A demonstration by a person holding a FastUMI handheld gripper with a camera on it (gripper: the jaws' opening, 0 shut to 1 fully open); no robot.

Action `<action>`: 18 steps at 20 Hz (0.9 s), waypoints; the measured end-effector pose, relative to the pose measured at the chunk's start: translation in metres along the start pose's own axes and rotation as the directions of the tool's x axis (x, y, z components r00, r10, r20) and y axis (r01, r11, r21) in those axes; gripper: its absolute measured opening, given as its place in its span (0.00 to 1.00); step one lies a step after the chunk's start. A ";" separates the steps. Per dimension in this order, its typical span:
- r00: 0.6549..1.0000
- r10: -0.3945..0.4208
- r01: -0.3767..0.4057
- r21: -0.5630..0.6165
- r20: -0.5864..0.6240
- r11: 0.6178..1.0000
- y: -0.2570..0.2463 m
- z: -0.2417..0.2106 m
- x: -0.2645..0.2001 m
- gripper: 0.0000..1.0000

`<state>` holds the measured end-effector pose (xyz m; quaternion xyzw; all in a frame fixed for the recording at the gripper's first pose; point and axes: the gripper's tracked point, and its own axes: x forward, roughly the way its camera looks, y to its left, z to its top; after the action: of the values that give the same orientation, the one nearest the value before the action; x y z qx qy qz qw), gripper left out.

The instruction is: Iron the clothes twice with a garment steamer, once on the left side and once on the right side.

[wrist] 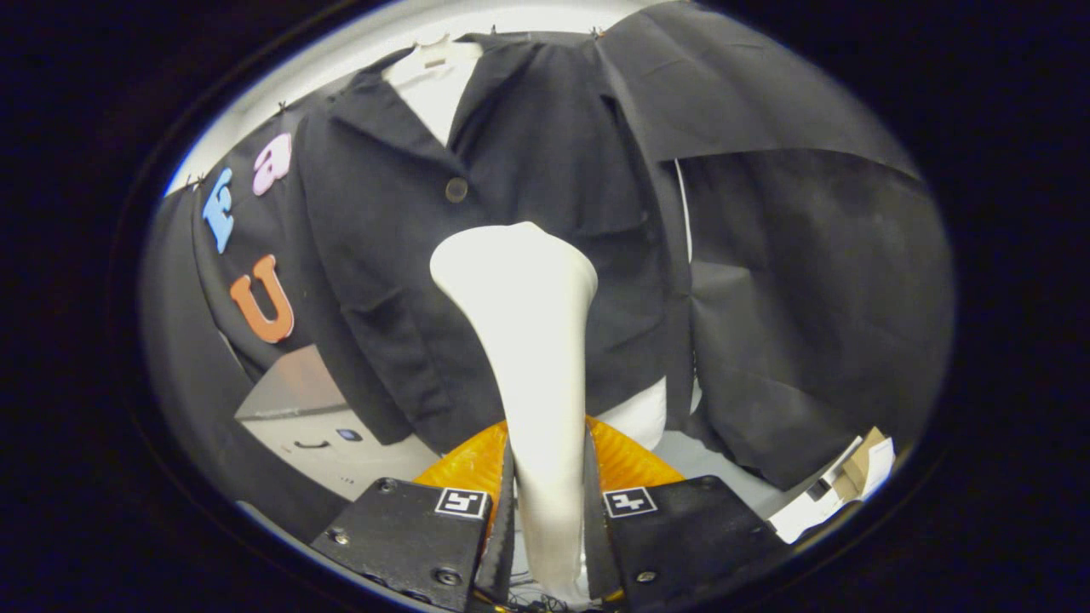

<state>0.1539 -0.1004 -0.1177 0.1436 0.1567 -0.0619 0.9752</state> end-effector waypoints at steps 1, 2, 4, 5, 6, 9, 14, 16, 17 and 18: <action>1.000 -0.005 0.005 0.005 0.030 1.000 -0.002 0.011 0.001 0.36; 0.998 -0.011 0.010 0.012 0.061 1.000 -0.005 0.020 0.002 0.36; 0.993 -0.024 0.021 0.022 0.115 1.000 -0.010 0.043 0.005 0.36; 0.989 -0.029 0.025 0.028 0.142 0.999 -0.011 0.054 0.006 0.36; 0.985 -0.031 0.027 0.030 0.169 0.999 -0.013 0.064 0.006 0.36; 0.969 -0.028 0.020 0.034 0.247 0.999 -0.015 0.098 0.011 0.36; 0.942 0.026 -0.035 0.021 0.334 0.999 -0.003 0.165 0.013 0.36; 0.932 0.043 -0.046 0.002 0.359 0.999 0.000 0.188 0.009 0.36; 0.929 0.052 -0.054 -0.005 0.365 0.999 0.006 0.198 0.012 0.36; 0.926 0.064 -0.065 -0.009 0.373 0.998 0.017 0.209 0.017 0.36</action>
<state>0.2330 -0.1484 0.0715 0.1358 -0.0362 -0.0562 0.9885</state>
